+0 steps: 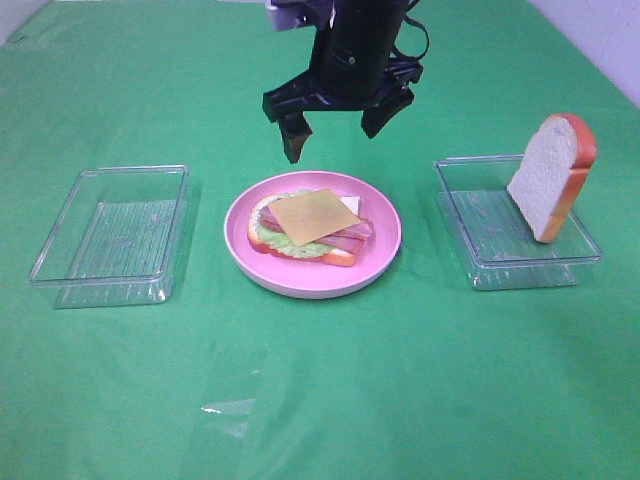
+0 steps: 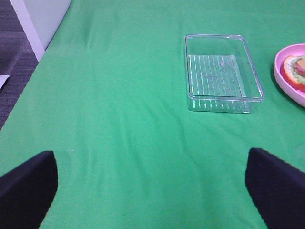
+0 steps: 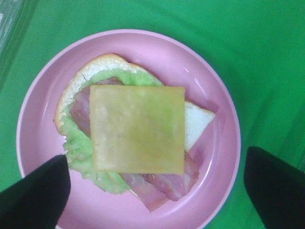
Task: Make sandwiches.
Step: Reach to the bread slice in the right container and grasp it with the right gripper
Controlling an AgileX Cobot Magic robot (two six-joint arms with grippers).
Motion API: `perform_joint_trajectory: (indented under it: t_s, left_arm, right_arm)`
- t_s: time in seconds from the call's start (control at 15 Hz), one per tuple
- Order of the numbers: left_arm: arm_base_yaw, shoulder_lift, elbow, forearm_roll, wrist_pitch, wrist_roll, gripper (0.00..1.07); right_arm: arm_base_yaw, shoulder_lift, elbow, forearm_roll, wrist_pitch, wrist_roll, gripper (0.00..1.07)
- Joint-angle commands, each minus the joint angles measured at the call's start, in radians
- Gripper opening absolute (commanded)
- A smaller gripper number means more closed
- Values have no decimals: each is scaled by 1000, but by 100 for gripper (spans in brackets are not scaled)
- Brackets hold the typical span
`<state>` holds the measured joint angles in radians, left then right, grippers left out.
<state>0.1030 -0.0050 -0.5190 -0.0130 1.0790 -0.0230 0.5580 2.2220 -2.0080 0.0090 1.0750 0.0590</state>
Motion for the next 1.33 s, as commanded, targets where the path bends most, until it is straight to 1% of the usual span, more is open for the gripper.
perform_joint_trajectory:
  t_s: [0.07, 0.2, 0.33, 0.4, 0.47, 0.53, 0.67, 0.8, 0.93, 1.07, 1.13, 1.33]
  left_arm:
    - [2, -15, 2, -2, -5, -1, 101]
    - [2, -15, 2, -2, -5, -1, 101]
    - [2, -15, 2, -2, -5, -1, 101]
    - [2, -15, 2, -2, -5, -1, 101]
    - [2, -15, 2, -2, -5, -1, 101]
    - [2, -15, 2, -2, -5, -1, 101]
    - [2, -15, 2, -2, -5, -1, 101]
    - [2, -15, 2, -2, -5, -1, 101]
    - [2, -15, 2, -2, -5, -1, 101]
    - [2, -15, 2, -2, -5, -1, 101]
    - [2, -15, 2, -2, -5, -1, 101]
    - [2, -15, 2, -2, -5, -1, 101]
  right_arm:
    - [-3, -4, -103, -65, 111, -13, 97]
    - [-33, -7, -170, -122, 176, -7, 97]
    - [-84, -17, -188, -109, 206, -12, 97]
    - [-130, -25, -188, -99, 218, -15, 97]
    - [-238, -45, -187, -85, 248, -18, 97]
    - [-266, -50, -187, -85, 256, -20, 97]
    - [-371, -78, -187, -70, 257, -30, 97]
    - [-466, -107, -187, -35, 257, -36, 97]
    - [-537, -125, -187, 7, 257, -38, 97]
    - [-583, -132, -178, 48, 257, -59, 96]
    - [-582, -132, -172, 48, 257, -59, 96]
    - [-580, -121, -112, 67, 246, -79, 96]
